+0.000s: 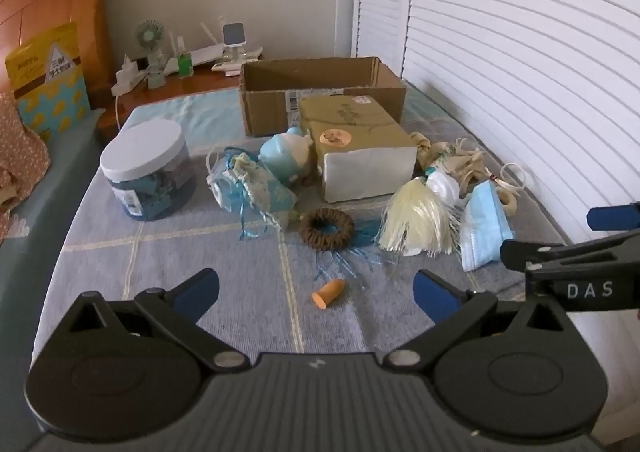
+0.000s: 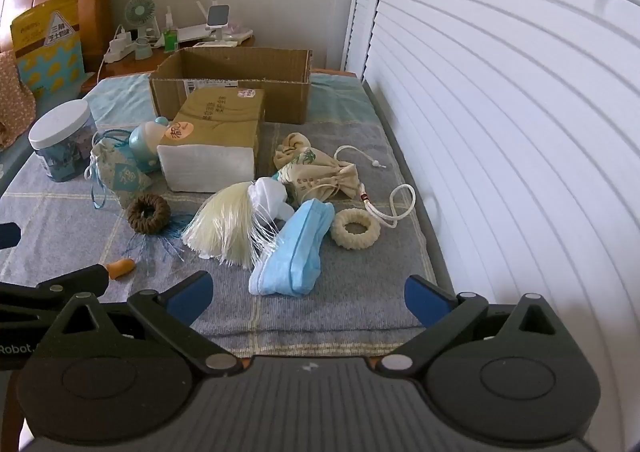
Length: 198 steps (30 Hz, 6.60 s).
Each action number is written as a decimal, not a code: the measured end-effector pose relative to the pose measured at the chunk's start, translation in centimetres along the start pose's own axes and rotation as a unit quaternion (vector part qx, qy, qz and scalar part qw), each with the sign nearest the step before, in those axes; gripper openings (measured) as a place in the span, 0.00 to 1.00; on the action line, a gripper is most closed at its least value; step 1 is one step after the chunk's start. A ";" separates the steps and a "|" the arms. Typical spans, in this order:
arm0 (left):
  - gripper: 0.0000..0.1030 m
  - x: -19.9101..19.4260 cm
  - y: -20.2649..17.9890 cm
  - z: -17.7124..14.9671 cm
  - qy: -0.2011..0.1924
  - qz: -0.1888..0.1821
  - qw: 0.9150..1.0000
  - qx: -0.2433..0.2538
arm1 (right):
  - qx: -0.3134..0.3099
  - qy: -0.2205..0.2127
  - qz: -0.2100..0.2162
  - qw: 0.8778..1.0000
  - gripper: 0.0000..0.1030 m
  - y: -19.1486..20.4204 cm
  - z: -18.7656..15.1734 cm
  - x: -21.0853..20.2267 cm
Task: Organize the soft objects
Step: 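Grasp the orange foam plug with the left gripper, then grasp the blue face mask with the right gripper while the left holds the plug, then carry the mask into the cardboard box and open the right gripper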
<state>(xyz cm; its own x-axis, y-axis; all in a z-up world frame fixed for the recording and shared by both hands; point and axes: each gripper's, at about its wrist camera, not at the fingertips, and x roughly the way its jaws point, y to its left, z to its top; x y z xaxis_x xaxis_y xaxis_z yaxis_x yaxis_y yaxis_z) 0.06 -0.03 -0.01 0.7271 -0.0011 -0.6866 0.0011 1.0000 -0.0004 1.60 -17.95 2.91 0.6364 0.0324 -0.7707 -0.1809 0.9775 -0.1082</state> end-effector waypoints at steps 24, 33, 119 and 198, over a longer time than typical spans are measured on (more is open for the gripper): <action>0.68 4.0 1.4 -1.7 0.045 -0.034 0.997 0.044 | -0.021 0.006 0.028 0.999 1.00 -1.1 -0.8 3.4; 0.43 4.3 1.4 -2.0 0.055 -0.095 0.994 0.014 | -0.019 0.014 0.028 0.999 1.00 -1.1 -0.8 4.6; 0.22 5.5 2.6 0.8 0.035 -0.099 0.992 0.072 | -0.092 -0.009 0.022 0.995 0.42 0.2 -0.2 6.4; 0.22 21.2 7.2 25.4 0.007 -0.042 0.998 0.046 | -0.039 -0.080 0.096 0.991 1.00 1.5 11.2 6.3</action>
<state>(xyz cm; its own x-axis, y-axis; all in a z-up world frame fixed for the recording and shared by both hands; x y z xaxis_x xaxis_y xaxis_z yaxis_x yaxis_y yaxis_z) 32.89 7.15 3.88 0.7116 -0.0837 -0.6976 0.1249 0.9921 0.0084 13.69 -13.93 4.93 0.6944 0.2548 -0.6730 -0.3631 0.9315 -0.0219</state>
